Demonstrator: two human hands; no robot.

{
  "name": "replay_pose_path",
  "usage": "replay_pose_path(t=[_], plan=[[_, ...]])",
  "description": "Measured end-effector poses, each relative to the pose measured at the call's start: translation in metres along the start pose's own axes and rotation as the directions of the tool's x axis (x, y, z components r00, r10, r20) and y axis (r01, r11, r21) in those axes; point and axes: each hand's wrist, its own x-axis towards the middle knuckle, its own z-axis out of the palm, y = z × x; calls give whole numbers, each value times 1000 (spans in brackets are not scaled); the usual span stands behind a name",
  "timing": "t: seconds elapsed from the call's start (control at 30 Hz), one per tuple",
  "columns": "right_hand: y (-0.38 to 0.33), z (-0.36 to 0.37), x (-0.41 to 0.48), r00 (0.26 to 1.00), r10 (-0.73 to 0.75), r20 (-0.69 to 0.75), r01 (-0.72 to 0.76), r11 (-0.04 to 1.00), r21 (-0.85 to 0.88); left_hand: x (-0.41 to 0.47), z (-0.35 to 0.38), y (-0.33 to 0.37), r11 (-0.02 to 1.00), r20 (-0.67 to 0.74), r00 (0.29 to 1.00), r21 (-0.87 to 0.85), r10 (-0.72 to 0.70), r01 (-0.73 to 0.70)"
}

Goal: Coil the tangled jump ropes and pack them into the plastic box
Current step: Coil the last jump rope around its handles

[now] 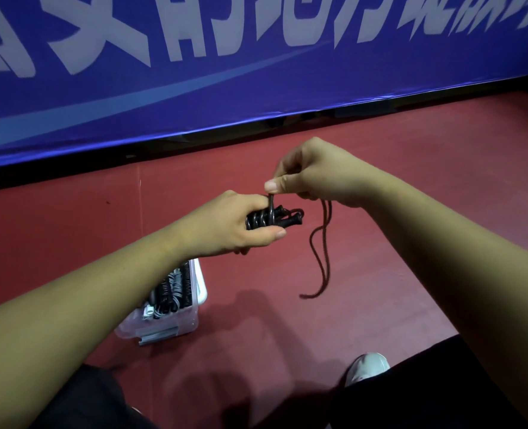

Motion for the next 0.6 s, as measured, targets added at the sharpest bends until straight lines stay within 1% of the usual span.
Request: replay_pose_path(t=[0.07, 0.1, 0.13, 0.17, 0.23, 0.27, 0.3, 0.33, 0.4, 0.5, 0.53, 0.57, 0.6], plan=[[11, 1, 2, 1000, 5, 3, -5, 993, 117, -1, 1, -2, 982, -34, 999, -188, -12, 6], [16, 3, 4, 1000, 9, 1, -9, 985, 171, 0, 3, -1, 947, -58, 998, -320, -31, 11], [21, 5, 5, 1000, 17, 0, -17, 976, 216, 2, 4, 0, 888, -83, 995, -460, -59, 14], [25, 7, 7, 1000, 28, 1, -28, 969, 245, 4, 5, 2, 803, -111, 989, -596, -99, 14], [29, 8, 9, 998, 48, 27, -53, 967, 249, 8, 2, 4, 579, -146, 964, -816, -221, 9], [30, 8, 9, 997, 56, 52, -67, 970, 234, 10, 0, 3, 480, -137, 952, -877, -275, 12], [30, 8, 9, 995, 66, 78, -82, 973, 216, 12, -3, 2, 405, -111, 946, -914, -306, 24], [29, 8, 9, 992, 79, 103, -98, 975, 197, 12, -6, 0, 354, -73, 945, -934, -319, 48], [28, 8, 9, 985, 105, 135, -125, 981, 149, 13, -10, -4, 309, 2, 946, -945, -323, 107], [23, 2, 2, 980, 137, 147, -143, 989, 27, 15, -12, -12, 311, 60, 936, -934, -348, 175], [19, -1, -1, 981, 140, 138, -135, 990, -42, 16, -13, -15, 330, 55, 928, -926, -367, 186], [16, -5, -4, 983, 134, 122, -119, 986, -121, 17, -13, -18, 371, 34, 921, -909, -388, 190], [12, -7, -5, 988, 115, 103, -94, 977, -193, 18, -14, -20, 435, 0, 913, -879, -408, 194]])
